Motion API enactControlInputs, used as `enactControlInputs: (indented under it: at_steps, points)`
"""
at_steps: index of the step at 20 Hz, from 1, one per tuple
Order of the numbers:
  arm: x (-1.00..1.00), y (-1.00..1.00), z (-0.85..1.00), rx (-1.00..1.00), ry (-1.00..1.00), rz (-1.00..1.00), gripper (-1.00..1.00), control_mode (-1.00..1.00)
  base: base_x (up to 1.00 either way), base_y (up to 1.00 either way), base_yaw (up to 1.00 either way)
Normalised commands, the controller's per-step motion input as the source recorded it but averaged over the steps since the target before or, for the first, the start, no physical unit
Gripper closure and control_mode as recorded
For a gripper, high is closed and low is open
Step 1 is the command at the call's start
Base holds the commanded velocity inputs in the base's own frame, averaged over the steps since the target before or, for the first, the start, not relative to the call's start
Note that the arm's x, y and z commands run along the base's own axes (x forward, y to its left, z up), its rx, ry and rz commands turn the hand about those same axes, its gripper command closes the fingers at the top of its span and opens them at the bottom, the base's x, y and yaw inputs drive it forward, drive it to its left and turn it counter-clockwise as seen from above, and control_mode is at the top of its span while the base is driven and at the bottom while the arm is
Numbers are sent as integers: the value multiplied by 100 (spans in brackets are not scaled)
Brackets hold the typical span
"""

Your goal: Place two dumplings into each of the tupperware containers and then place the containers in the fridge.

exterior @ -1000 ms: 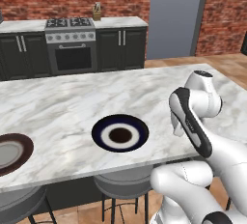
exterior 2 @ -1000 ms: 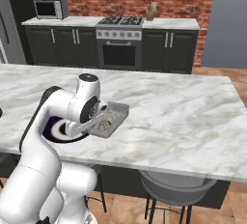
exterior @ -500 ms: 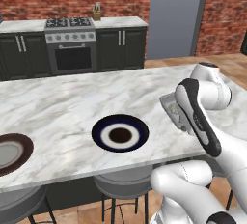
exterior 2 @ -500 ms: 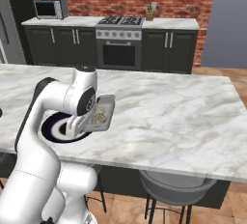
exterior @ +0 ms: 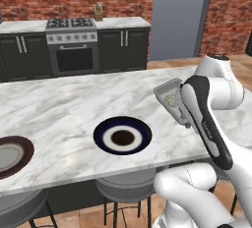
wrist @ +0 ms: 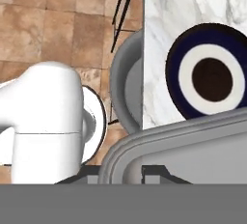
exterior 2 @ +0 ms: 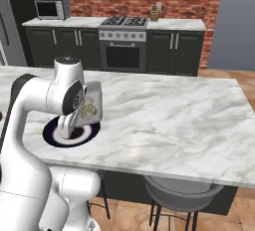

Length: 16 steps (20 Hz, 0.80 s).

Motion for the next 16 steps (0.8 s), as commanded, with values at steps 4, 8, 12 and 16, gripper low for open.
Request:
enactControlInputs:
  at_steps: [4,8,12,16]
  points:
    - [-32,5,39,-1,-1,0,100,-100,0,0,0]
    - [-19,4,29,0,13,-2,100,-100,0,0,0]
    - [-49,6,4,-8,4,-3,100,-100,0,0,0]
    - [-36,32,1,-10,1,-7,100,-100,0,0,0]
